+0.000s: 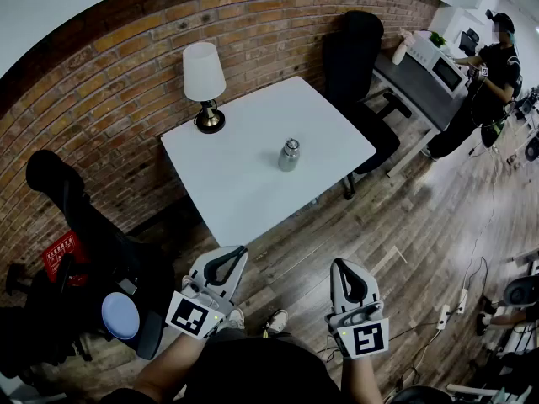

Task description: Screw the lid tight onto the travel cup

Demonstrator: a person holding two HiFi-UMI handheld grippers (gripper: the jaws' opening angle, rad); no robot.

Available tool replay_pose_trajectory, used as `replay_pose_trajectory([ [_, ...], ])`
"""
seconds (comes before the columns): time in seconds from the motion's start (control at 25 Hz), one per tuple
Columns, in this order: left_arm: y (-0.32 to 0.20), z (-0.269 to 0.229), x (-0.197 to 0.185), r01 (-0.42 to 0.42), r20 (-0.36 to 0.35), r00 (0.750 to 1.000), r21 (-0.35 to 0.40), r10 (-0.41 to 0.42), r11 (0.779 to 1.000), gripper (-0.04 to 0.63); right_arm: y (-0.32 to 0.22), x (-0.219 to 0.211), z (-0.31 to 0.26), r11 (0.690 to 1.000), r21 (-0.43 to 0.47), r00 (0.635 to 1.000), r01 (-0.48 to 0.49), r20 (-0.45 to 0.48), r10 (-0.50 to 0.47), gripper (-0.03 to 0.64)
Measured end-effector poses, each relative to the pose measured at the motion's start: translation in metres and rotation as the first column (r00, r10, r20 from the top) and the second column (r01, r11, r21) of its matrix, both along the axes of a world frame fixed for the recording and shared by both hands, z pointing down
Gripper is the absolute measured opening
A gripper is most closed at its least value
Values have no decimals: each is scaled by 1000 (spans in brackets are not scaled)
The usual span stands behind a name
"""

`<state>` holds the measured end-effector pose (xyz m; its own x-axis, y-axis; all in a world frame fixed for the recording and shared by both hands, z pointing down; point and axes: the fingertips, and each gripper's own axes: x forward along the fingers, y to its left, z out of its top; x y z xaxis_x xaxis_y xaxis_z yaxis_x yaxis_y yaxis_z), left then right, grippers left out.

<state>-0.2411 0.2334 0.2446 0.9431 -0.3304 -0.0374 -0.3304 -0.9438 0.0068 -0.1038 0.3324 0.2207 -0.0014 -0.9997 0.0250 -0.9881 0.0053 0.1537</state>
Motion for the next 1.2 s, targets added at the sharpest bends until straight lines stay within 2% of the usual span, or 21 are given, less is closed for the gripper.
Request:
replay_pose_trajectory([
  [0.12, 1, -1, 3, -4, -3, 1000, 1, 4, 1000, 32, 2, -1, 4, 1000, -6, 1000, 1, -2, -1, 14],
  [0.32, 7, -7, 7, -13, -29, 999, 110, 16, 994, 32, 11, 3, 6, 1000, -5, 1000, -3, 5, 3, 14],
  [0.44, 15, -6, 12, -11, -20, 1000, 99, 13, 995, 32, 18, 9, 5, 1000, 2, 1000, 5, 15, -5, 14],
  [0.6, 23, -4, 23, 1, -10, 1000, 92, 0, 996, 32, 28, 16, 1, 997, 44, 996, 62, 63, -64, 14],
  [0.96, 38, 2, 49, 40, -18, 999, 79, -38, 996, 32, 50, 43, 20, 995, 14, 994, 100, 53, -100, 14],
  [1.2, 32, 12, 56, 66, -1, 998, 49, -66, 997, 32, 42, 55, 30, 991, -15, 989, 132, 69, -131, 14],
])
